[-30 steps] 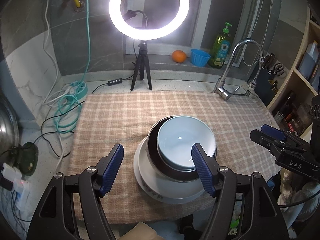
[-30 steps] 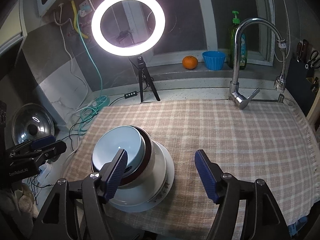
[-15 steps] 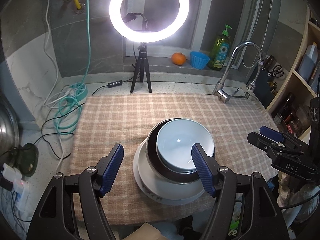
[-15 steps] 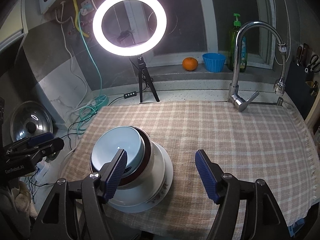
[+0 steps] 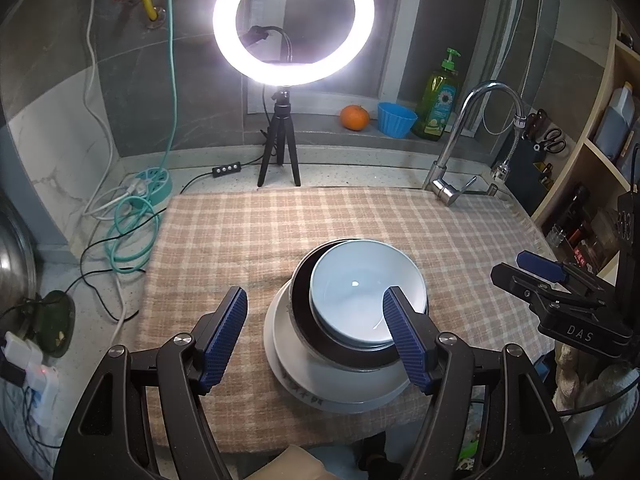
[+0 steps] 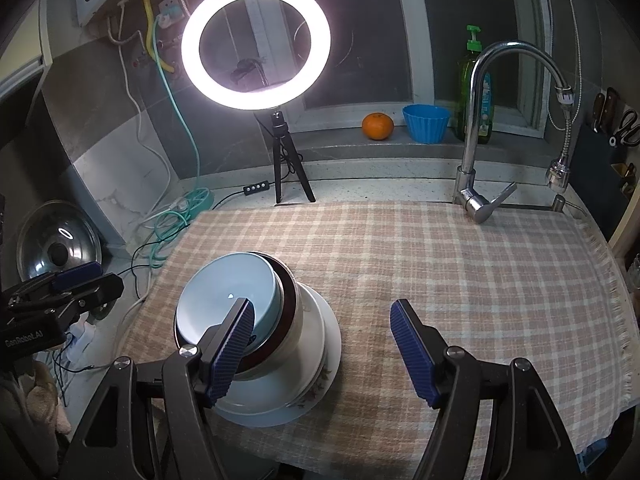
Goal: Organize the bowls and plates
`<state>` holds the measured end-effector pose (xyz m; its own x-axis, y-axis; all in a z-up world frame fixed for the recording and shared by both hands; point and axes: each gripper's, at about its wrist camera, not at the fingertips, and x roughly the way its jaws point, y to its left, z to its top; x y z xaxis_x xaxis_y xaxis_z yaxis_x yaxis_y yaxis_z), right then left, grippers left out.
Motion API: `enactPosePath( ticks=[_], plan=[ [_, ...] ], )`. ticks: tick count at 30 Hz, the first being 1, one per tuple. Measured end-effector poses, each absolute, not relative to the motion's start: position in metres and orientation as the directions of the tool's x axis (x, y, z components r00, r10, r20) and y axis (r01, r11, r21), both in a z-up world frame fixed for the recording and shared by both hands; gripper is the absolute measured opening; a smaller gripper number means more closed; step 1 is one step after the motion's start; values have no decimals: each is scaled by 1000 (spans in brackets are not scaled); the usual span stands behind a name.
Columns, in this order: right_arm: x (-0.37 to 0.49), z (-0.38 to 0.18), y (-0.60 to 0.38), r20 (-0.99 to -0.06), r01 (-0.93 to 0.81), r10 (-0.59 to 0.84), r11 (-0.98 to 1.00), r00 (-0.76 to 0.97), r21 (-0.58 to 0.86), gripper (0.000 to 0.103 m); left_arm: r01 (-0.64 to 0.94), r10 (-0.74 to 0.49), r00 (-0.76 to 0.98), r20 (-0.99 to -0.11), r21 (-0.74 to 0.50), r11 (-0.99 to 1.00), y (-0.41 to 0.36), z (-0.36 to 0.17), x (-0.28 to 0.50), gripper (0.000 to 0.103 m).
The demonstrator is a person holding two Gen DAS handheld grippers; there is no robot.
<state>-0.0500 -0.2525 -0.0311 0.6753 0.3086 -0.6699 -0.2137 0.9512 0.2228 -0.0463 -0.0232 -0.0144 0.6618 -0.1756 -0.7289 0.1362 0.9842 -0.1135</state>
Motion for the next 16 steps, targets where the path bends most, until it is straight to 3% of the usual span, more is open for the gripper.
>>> enactPosePath(
  ticks=[16],
  plan=[
    [-46, -39, -258, -681, -215, 306, 952, 666, 217, 67, 125, -171, 654, -737, -118, 985, -21, -19, -39, 70]
  ],
)
